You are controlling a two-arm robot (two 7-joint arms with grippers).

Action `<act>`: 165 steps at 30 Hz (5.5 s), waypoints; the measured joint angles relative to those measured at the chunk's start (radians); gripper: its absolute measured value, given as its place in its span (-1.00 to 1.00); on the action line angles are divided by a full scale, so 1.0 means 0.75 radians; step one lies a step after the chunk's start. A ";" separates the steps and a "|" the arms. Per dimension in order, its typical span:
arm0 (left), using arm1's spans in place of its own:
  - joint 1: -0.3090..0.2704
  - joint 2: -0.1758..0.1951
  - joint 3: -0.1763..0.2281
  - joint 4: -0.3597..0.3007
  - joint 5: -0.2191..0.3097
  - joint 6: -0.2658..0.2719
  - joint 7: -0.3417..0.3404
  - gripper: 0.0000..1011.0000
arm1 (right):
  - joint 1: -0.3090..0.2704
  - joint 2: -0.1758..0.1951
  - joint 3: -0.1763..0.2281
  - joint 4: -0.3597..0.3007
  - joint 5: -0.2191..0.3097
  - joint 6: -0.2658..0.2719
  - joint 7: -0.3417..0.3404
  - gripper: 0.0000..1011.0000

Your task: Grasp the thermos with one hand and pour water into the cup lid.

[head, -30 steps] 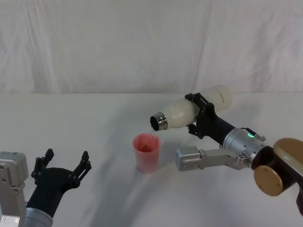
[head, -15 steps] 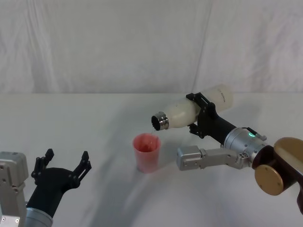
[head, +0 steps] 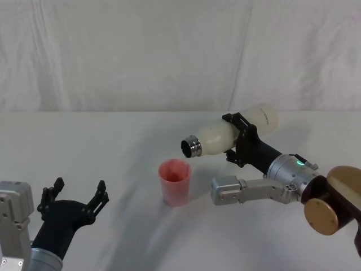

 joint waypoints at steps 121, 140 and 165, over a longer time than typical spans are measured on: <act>0.000 0.000 0.000 0.000 0.000 0.000 0.000 0.98 | -0.697 -0.056 0.645 -0.752 1.561 0.427 0.375 0.89; 0.000 0.000 0.000 0.000 0.000 0.000 0.000 0.98 | -0.620 -0.087 0.618 -0.628 1.519 0.390 0.370 0.89; 0.000 0.000 0.000 0.000 0.000 0.000 0.000 0.98 | -0.594 -0.140 0.662 -0.550 1.454 0.378 0.302 0.89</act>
